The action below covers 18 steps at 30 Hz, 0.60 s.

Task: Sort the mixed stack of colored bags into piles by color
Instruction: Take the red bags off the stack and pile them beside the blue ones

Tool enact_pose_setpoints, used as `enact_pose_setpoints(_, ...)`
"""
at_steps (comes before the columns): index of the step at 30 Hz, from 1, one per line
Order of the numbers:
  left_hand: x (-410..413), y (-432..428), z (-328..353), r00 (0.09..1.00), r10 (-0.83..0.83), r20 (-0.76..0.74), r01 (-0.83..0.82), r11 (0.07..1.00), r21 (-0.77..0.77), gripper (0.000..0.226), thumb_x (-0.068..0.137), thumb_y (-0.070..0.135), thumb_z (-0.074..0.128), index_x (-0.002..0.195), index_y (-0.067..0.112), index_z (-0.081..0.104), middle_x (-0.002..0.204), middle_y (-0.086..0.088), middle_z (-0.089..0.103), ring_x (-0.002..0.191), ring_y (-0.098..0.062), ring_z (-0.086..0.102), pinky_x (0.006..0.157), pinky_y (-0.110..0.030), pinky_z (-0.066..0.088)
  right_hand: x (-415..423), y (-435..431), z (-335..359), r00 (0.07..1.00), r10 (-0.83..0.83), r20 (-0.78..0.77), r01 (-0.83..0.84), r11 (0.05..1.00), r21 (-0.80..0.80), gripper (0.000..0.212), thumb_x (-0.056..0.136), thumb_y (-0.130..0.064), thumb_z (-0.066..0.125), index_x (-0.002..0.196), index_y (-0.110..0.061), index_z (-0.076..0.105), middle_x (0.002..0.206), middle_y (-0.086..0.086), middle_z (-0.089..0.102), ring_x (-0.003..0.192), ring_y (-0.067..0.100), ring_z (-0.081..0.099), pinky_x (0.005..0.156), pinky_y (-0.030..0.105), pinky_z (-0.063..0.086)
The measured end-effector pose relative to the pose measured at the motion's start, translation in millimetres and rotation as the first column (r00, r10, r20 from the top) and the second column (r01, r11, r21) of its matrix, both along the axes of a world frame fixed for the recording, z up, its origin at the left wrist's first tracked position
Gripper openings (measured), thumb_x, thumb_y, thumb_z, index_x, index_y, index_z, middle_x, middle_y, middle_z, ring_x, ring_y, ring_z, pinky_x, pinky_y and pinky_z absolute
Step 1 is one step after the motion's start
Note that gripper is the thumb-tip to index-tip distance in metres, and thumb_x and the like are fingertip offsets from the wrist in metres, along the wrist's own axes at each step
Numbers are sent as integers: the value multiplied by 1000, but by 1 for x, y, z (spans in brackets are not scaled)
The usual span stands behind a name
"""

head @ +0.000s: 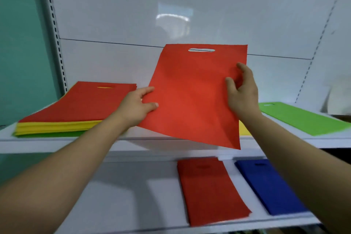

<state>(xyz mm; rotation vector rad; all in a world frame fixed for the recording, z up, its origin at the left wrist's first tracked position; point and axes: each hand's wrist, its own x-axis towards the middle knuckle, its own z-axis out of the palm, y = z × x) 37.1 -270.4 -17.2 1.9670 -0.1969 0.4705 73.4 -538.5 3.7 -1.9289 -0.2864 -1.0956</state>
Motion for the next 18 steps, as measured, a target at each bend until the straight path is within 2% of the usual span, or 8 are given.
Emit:
enact_pose_setpoints(3, -20, -59, -17, 999, 33, 18, -35, 996, 81, 61, 84, 7, 68, 139, 14, 45, 128, 2, 51, 111, -8, 49, 89, -18, 40, -17, -61, -17, 998, -41, -53, 39, 999, -30, 49, 95, -19, 54, 142, -11, 39, 140, 5, 48, 122, 23, 49, 101, 22, 32)
enact_pose_setpoints(6, -44, -118, -39, 998, 59, 15, -60, 990, 131, 63, 84, 10, 68, 141, 16, 42, 138, -1, 49, 121, -12, 48, 97, -20, 38, -35, -118, -40, 992, -38, -124, 33, 999, -40, 49, 96, -20, 53, 142, -12, 39, 139, 5, 49, 122, 22, 49, 101, 22, 32)
enact_pose_setpoints(9, -65, -173, -62, 997, 78, -25, -73, 984, 163, 64, 85, 8, 67, 143, 13, 40, 142, -3, 46, 115, -8, 47, 90, -11, 32, -55, -167, -65, 980, -25, -198, 19, 999, -30, 49, 96, -19, 52, 143, -11, 38, 140, 5, 48, 123, 20, 47, 99, 15, 29)
enact_pose_setpoints(11, -77, -204, -77, 995, 79, -58, -69, 986, 154, 65, 84, 3, 66, 142, 10, 40, 141, -6, 47, 120, -13, 48, 89, -8, 30, -68, -195, -80, 969, -22, -247, 17, 1000, -22, 51, 96, -19, 53, 143, -11, 38, 142, 5, 47, 126, 20, 46, 101, 18, 29)
enact_pose_setpoints(14, -93, -239, -100, 992, 38, -121, -29, 996, 79, 65, 83, -3, 65, 142, 6, 39, 137, -9, 49, 114, -15, 53, 90, -15, 38, -83, -232, -97, 947, -29, -321, 21, 999, -30, 52, 96, -22, 53, 145, -14, 35, 143, 5, 47, 128, 20, 45, 105, 23, 30)
enact_pose_setpoints(18, -115, -269, -129, 977, 36, -212, -23, 998, 61, 64, 85, 1, 64, 143, 13, 38, 135, -8, 52, 106, -13, 54, 87, -23, 43, -101, -266, -124, 923, -38, -384, 19, 998, -52, 53, 96, -21, 53, 145, -13, 35, 145, 6, 44, 131, 20, 42, 107, 23, 28)
